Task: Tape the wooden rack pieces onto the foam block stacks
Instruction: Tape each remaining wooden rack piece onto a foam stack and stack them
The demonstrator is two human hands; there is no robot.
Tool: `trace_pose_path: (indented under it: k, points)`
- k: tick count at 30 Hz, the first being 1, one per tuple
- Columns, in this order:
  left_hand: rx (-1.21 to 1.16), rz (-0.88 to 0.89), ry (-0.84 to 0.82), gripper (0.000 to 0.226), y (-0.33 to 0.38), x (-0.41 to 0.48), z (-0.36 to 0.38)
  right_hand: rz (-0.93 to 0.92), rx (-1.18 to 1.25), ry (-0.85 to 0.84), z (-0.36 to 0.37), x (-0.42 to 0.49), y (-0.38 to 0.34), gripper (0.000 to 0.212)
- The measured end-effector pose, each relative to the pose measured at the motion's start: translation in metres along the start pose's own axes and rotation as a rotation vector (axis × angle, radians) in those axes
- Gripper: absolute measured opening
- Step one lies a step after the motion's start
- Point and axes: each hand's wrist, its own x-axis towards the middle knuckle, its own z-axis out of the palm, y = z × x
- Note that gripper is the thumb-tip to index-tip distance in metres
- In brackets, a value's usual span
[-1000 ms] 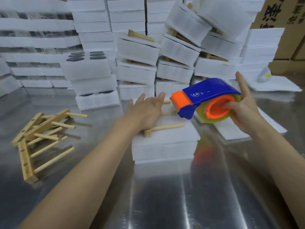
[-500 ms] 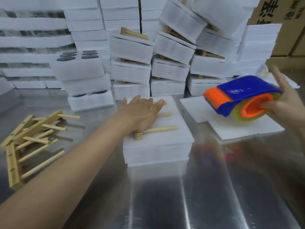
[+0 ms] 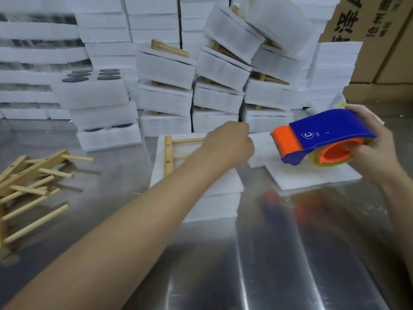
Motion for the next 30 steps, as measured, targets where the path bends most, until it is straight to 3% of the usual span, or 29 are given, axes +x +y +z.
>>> trace_pose_path:
  k: [3, 6, 13, 18, 23, 30]
  points:
    - [-0.03, -0.022, -0.046, 0.013, 0.017, 0.019, 0.018, -0.012, -0.005, -0.012, 0.001, -0.002, -0.002, 0.074]
    - [-0.049, -0.053, 0.012, 0.017, 0.014, 0.027, 0.032, 0.003, -0.005, -0.02, -0.001, -0.004, -0.002, 0.07]
    - [-0.293, -0.127, 0.012, 0.027, 0.0, 0.035, 0.05, 0.011, -0.072, -0.05, 0.001, -0.007, -0.005, 0.075]
    - [-0.231, -0.142, -0.031, 0.031, 0.0, 0.036, 0.054, 0.007, -0.076, -0.056, -0.001, -0.007, -0.004, 0.074]
    - [-0.329, -0.081, 0.008, 0.017, -0.001, 0.034, 0.052, -0.012, -0.137, -0.113, 0.003, -0.004, -0.009, 0.073]
    - [-0.19, 0.067, 0.141, 0.016, 0.003, 0.028, 0.052, -0.115, -0.272, -0.078, 0.009, -0.007, -0.031, 0.075]
